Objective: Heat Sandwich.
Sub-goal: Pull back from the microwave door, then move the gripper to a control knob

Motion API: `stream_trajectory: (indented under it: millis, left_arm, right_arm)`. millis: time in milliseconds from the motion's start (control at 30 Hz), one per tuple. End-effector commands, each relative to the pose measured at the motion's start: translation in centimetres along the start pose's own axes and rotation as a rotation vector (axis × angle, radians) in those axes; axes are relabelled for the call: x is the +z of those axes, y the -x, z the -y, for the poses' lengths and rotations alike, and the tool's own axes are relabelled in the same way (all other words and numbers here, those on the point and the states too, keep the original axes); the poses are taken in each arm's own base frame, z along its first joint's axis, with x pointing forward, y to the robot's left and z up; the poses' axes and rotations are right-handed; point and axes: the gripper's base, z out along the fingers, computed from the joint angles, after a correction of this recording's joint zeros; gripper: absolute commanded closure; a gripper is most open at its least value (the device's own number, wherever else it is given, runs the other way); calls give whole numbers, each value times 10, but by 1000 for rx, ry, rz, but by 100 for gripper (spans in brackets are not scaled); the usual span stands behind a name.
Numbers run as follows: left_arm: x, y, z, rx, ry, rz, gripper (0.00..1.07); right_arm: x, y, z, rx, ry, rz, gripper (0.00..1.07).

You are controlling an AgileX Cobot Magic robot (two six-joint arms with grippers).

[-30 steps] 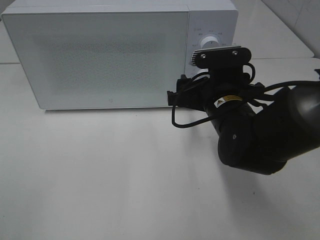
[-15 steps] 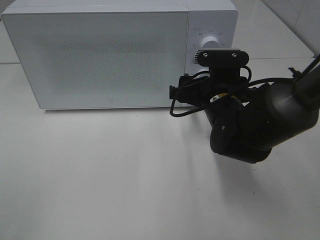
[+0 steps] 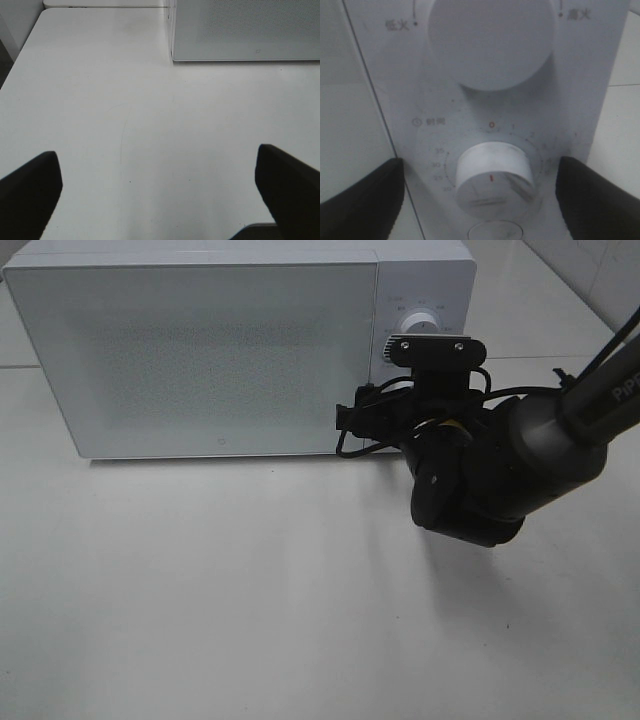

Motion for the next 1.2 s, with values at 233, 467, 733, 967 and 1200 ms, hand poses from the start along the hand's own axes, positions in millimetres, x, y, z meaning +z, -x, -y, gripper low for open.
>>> stream_trajectory:
  millis: [233,467,733,967,1200]
  left_arm:
    - [-3,-1,1,0,-9,35,9]
    - [-3,-1,1,0,-9,35,9]
    - [-3,-1,1,0,-9,35,9]
    - [-3,-1,1,0,-9,35,9]
    - [-3,-1,1,0,-9,35,9]
  right_arm:
    - [2,4,-2,2,8,19,61]
    - [2,8,-1,1,-5,67,97]
    - [1,10,0,1,-11,87,102]
    - [1,14,0,10,-18,124,102]
    - [1,15,1,124,-13,139,104]
